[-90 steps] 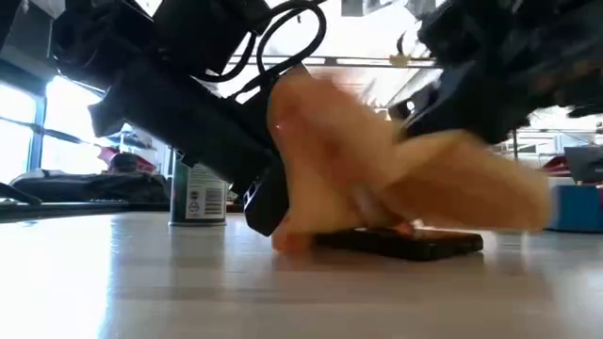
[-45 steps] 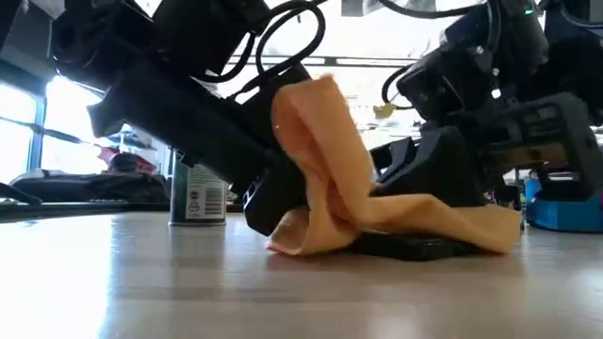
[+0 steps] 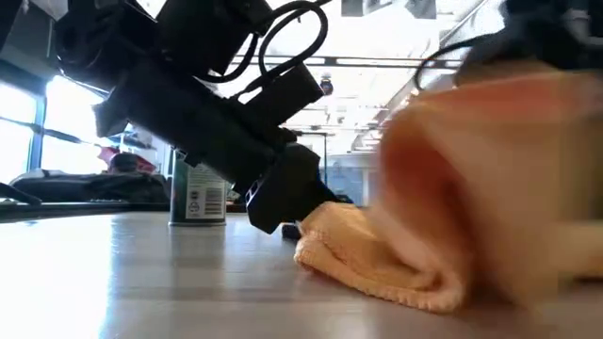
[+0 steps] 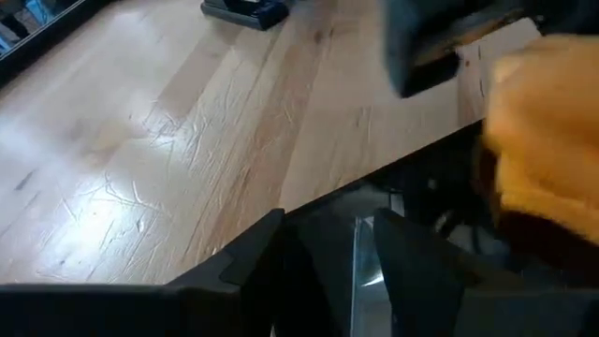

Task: Apply microfiber cloth
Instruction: Wipe the black cellphone with a microfiber cloth

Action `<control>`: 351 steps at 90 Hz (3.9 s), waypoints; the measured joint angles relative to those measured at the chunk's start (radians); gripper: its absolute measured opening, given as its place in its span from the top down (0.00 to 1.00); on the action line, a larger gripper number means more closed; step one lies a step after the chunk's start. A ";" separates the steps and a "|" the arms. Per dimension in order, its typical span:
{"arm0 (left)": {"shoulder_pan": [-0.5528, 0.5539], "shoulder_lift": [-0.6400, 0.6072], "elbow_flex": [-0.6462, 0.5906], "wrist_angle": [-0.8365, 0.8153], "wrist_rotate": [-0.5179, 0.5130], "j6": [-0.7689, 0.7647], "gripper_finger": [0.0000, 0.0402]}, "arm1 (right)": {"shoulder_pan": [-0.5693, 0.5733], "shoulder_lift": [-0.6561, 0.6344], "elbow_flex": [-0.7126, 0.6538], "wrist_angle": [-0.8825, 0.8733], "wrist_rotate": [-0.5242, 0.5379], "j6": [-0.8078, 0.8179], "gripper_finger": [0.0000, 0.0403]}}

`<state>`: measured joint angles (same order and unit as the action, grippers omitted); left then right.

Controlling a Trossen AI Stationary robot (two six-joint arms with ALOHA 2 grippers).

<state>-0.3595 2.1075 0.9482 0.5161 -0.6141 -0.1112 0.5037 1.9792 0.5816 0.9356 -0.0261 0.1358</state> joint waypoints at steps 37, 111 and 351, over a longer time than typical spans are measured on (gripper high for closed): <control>0.000 0.000 0.000 0.007 0.016 -0.002 0.63 | -0.175 -0.040 0.006 -0.096 0.137 -0.231 1.00; 0.004 0.001 0.001 0.007 0.022 -0.009 0.63 | 0.000 -0.003 -0.044 0.002 -0.006 0.065 1.00; -0.333 -1.004 0.012 -0.319 -0.164 0.453 0.73 | -0.227 -1.280 0.090 -1.018 0.730 -0.187 1.00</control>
<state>-0.6922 1.1036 0.9604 0.1968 -0.7783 0.3420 0.2771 0.6988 0.6720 -0.0824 0.7041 -0.0511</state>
